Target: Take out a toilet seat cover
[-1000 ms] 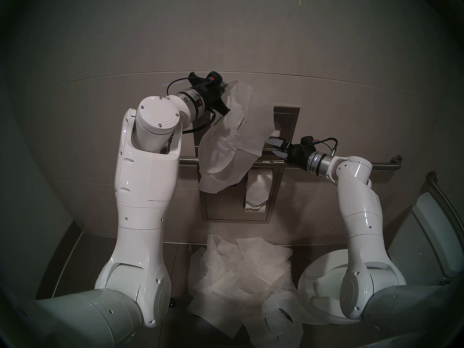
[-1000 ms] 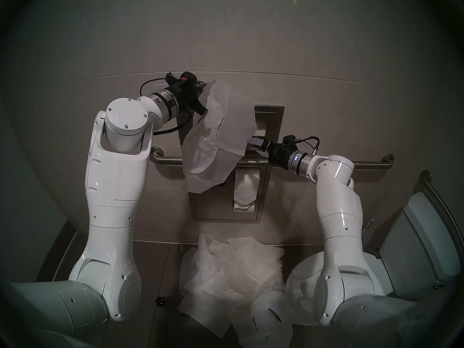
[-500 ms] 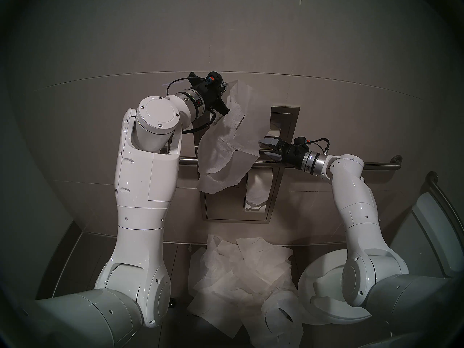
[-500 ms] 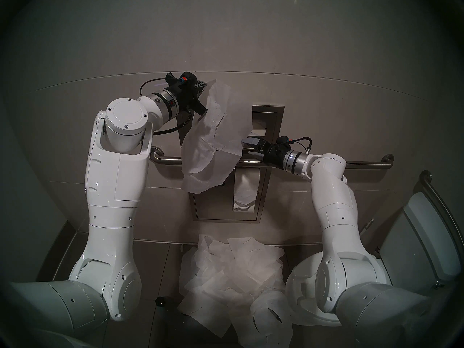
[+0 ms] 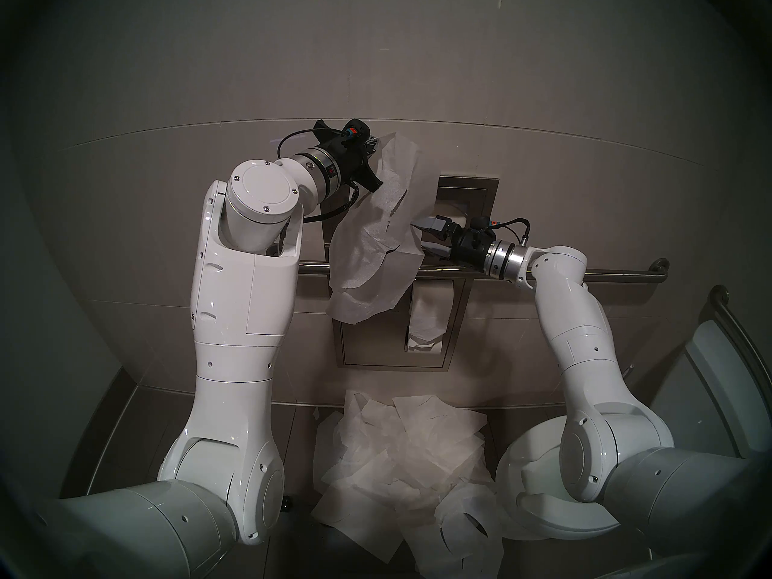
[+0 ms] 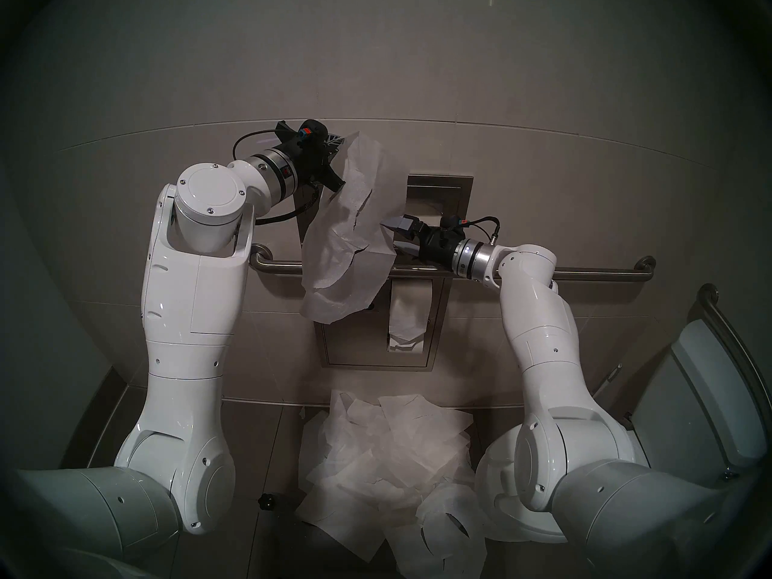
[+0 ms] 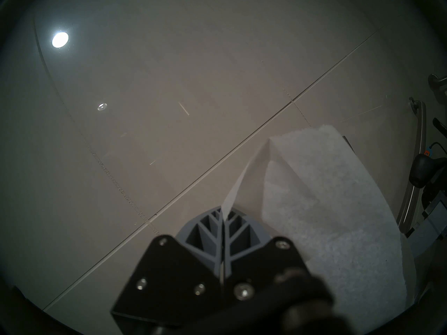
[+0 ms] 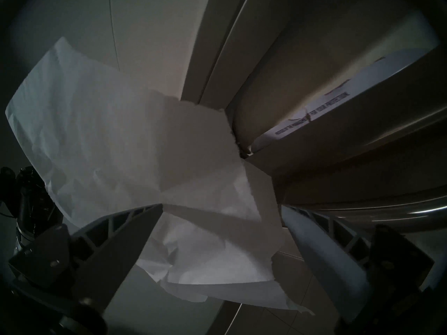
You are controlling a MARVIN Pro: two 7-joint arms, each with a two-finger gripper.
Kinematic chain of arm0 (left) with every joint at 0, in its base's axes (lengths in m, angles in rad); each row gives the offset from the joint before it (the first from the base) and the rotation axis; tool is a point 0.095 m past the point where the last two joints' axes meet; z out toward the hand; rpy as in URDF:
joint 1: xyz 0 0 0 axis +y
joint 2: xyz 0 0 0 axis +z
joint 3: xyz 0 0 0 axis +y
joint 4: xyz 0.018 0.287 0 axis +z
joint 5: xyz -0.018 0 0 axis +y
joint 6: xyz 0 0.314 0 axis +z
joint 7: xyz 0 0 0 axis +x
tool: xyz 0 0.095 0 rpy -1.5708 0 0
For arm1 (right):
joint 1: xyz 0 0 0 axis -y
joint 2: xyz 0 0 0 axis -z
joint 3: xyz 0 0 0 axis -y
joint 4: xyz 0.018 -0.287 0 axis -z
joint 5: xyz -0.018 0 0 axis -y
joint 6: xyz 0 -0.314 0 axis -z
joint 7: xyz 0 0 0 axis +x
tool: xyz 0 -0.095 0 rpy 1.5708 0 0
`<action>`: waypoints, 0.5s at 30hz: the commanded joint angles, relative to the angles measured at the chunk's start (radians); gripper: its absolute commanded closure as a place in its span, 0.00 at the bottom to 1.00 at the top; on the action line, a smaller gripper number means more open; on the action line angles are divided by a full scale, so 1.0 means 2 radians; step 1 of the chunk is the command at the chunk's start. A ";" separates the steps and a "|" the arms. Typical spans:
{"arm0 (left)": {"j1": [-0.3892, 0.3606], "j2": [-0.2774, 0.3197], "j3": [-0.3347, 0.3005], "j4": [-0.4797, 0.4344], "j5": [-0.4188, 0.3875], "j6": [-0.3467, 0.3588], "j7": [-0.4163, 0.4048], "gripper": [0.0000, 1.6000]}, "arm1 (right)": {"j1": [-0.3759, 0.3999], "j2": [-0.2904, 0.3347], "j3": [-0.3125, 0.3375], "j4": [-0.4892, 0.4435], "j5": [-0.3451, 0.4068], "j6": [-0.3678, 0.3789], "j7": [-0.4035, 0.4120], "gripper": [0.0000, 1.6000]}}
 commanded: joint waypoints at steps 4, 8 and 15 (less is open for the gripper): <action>-0.019 -0.002 0.000 -0.013 0.000 -0.003 0.003 1.00 | 0.009 0.004 0.006 -0.015 0.008 -0.010 0.017 1.00; -0.019 -0.002 0.000 -0.013 0.000 -0.003 0.003 1.00 | 0.005 0.007 0.007 -0.020 0.005 -0.016 0.018 1.00; -0.018 -0.002 0.000 -0.013 0.000 -0.003 0.003 1.00 | 0.014 0.023 0.022 -0.048 0.000 -0.042 0.014 1.00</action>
